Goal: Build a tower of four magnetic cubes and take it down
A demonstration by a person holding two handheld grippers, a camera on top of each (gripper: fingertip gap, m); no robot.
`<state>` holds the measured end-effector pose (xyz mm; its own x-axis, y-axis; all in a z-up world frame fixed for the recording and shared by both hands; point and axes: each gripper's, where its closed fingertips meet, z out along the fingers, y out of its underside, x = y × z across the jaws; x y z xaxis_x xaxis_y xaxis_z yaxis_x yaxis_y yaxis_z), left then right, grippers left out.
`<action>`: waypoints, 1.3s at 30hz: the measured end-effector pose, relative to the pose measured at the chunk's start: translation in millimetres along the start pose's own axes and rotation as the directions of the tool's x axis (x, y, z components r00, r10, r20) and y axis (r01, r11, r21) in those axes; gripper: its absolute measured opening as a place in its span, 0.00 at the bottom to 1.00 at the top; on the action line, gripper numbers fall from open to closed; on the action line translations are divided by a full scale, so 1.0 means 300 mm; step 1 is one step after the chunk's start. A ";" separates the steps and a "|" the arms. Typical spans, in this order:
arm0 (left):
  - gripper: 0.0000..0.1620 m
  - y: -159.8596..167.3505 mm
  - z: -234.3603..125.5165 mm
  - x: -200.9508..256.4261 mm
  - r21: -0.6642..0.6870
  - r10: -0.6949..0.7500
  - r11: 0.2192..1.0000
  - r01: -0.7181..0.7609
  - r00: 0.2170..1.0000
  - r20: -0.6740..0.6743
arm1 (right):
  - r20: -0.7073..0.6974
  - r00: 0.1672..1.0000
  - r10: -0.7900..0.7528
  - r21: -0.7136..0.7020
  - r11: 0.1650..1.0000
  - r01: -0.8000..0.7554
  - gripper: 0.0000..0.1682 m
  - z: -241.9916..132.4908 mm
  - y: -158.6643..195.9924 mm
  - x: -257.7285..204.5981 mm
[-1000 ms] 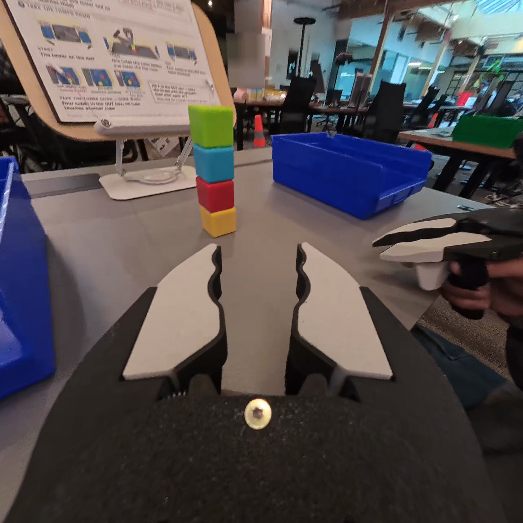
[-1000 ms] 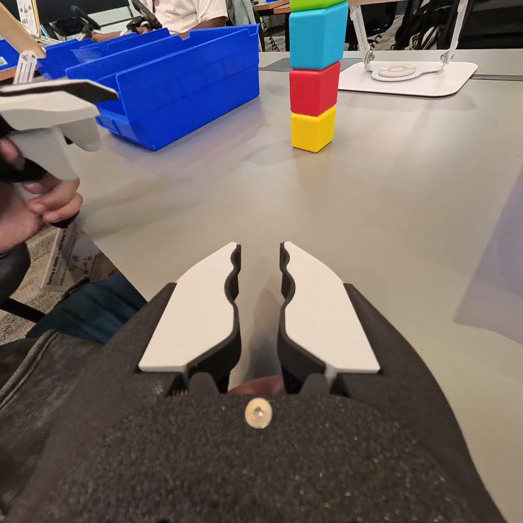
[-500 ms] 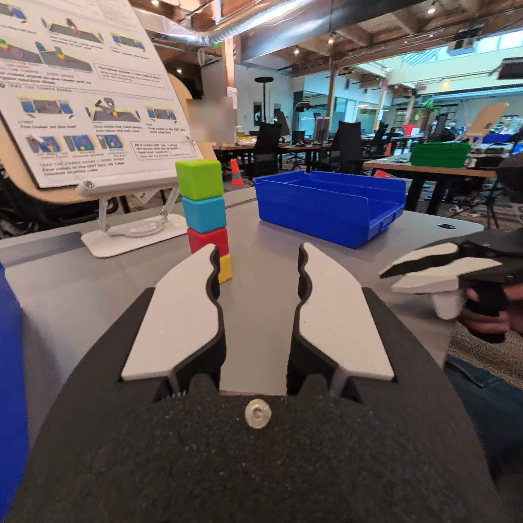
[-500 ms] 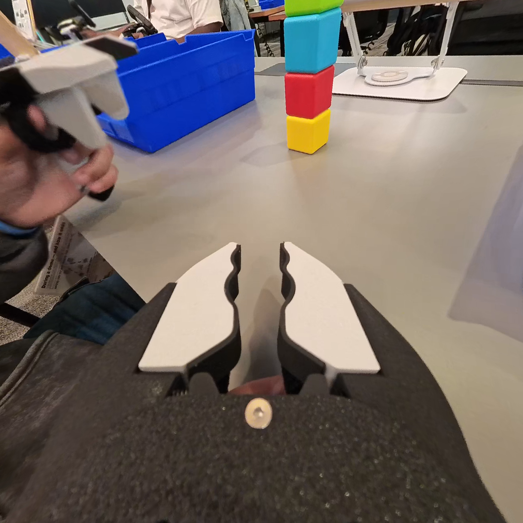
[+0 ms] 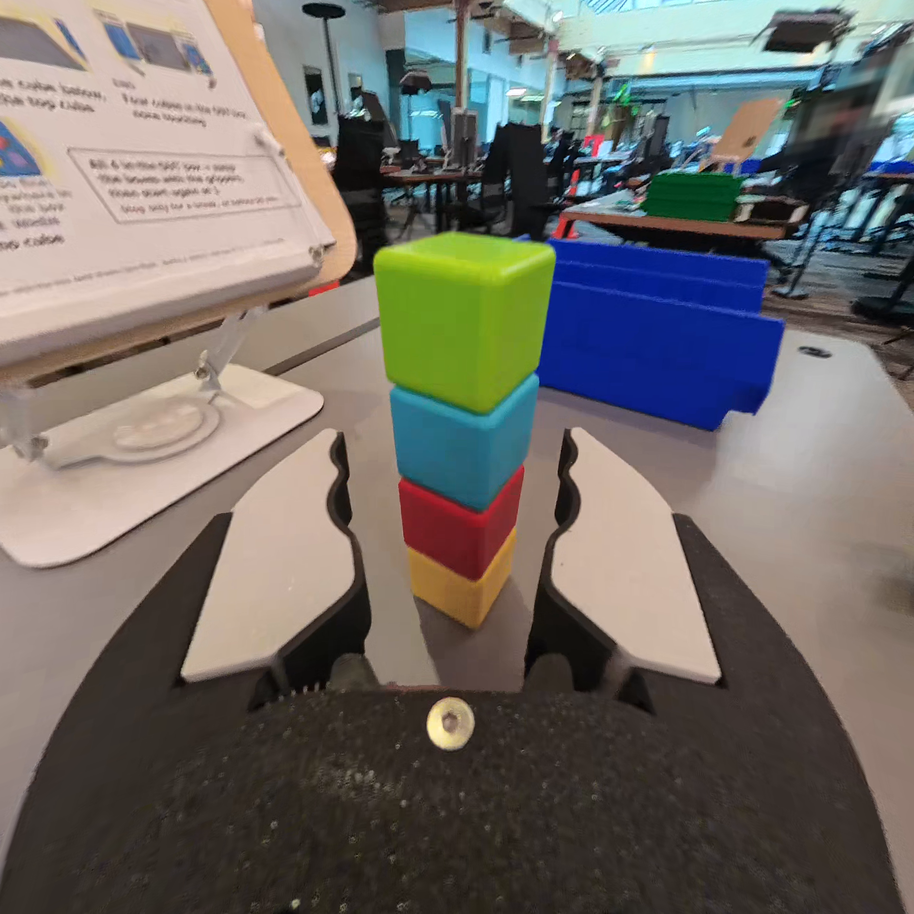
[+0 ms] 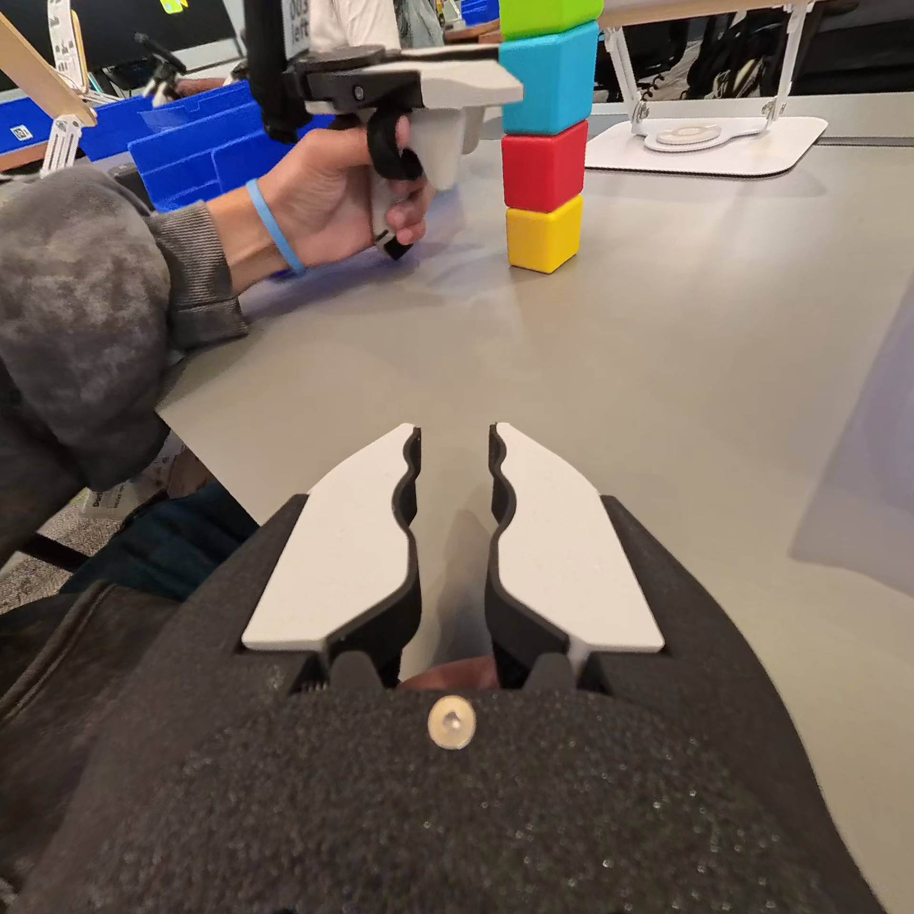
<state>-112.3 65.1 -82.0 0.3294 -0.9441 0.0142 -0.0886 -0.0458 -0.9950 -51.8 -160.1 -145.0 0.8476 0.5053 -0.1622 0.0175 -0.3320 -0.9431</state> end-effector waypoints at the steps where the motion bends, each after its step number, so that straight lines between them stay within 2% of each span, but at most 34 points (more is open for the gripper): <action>1: 0.51 -0.012 0.011 0.005 0.014 -0.006 1.000 0.007 0.999 -0.037 | -0.001 1.000 0.001 0.003 1.000 -0.001 0.15 -0.002 -0.001 0.002; 3: 0.52 -0.006 0.038 0.020 -0.012 -0.026 1.000 0.025 0.993 -0.115 | 0.003 1.000 0.009 0.004 1.000 -0.009 0.15 -0.003 -0.003 0.003; 6: 0.52 0.019 0.074 0.018 -0.060 -0.039 0.998 0.029 0.986 -0.163 | 0.008 1.000 0.011 -0.002 1.000 -0.011 0.16 0.000 0.000 0.002; 10: 0.50 0.006 0.086 0.007 -0.032 -0.075 0.997 0.070 0.972 -0.221 | 0.011 1.000 0.006 -0.008 1.000 -0.006 0.16 0.002 0.004 -0.001; 15: 0.33 0.016 0.074 0.039 -0.040 -0.055 0.998 0.044 0.939 -0.338 | 0.019 1.000 0.011 -0.014 1.000 -0.010 0.16 0.005 0.007 -0.003; 19: 0.32 0.017 0.079 0.050 -0.030 -0.032 0.999 0.022 0.932 -0.360 | 0.045 0.999 0.030 -0.004 1.000 -0.030 0.16 0.003 -0.008 -0.013; 22: 0.32 0.017 0.082 0.070 -0.029 -0.027 0.999 0.017 0.928 -0.372 | 0.099 0.992 0.084 0.036 0.996 -0.088 0.16 -0.002 -0.098 -0.016; 24: 0.32 0.018 0.084 0.079 -0.030 -0.022 0.999 0.011 0.928 -0.373 | 0.078 0.997 -0.007 0.011 1.000 0.006 0.16 0.009 -0.178 0.017; 26: 0.32 0.018 0.085 0.082 -0.031 -0.023 0.999 0.012 0.925 -0.379 | 0.123 0.982 -0.145 -0.108 0.981 0.158 0.23 0.046 -0.250 0.033; 27: 0.32 0.018 0.085 0.083 -0.030 -0.023 0.999 0.012 0.925 -0.380 | 0.148 0.962 -0.230 -0.180 0.950 0.255 0.26 0.071 -0.288 0.046; 29: 0.32 0.018 0.084 0.083 -0.029 -0.021 1.000 0.011 0.926 -0.378 | 0.161 0.883 -0.441 -0.263 0.843 0.469 0.26 0.138 -0.393 0.091; 31: 0.32 0.018 0.083 0.083 -0.028 -0.020 1.000 0.010 0.927 -0.375 | 0.206 0.815 -0.541 -0.338 0.743 0.578 0.29 0.230 -0.492 0.127; 35: 0.32 0.018 0.081 0.087 -0.026 -0.017 1.000 0.008 0.926 -0.378 | 0.337 0.751 -0.568 -0.457 0.598 0.658 0.31 0.423 -0.604 0.165; 39: 0.32 0.018 0.081 0.087 -0.027 -0.017 1.000 0.007 0.926 -0.378 | 0.447 0.702 -0.555 -0.563 0.435 0.702 0.33 0.526 -0.600 0.200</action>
<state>-81.3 48.2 -89.5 -0.0487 -0.9965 0.0673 -0.1116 -0.0615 -0.9918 -87.8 55.8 -30.6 0.3483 0.8948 0.2795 0.9017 -0.2383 -0.3607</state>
